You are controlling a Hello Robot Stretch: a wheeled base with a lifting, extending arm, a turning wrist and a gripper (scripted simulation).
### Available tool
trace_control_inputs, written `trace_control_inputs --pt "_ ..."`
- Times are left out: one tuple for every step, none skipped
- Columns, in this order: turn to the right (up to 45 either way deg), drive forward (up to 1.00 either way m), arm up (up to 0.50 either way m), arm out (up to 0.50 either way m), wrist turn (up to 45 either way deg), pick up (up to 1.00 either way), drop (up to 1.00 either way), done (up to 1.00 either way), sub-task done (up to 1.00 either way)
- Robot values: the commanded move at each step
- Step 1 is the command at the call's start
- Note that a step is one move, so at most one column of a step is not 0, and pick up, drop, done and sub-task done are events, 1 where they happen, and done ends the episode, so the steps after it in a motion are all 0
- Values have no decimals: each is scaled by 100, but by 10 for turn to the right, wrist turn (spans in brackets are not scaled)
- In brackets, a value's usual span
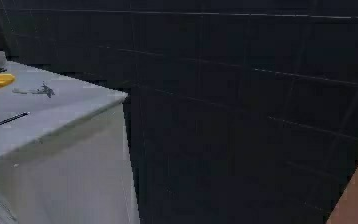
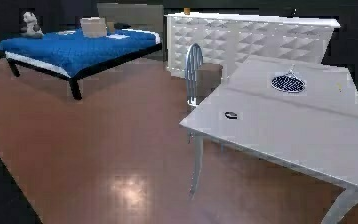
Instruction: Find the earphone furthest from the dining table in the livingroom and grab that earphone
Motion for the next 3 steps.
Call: trace_control_inputs --pt "450 0 0 0 0 0 0 0 0" --pt "120 0 0 0 0 0 0 0 0" --pt "0 65 0 0 0 0 0 0 0"
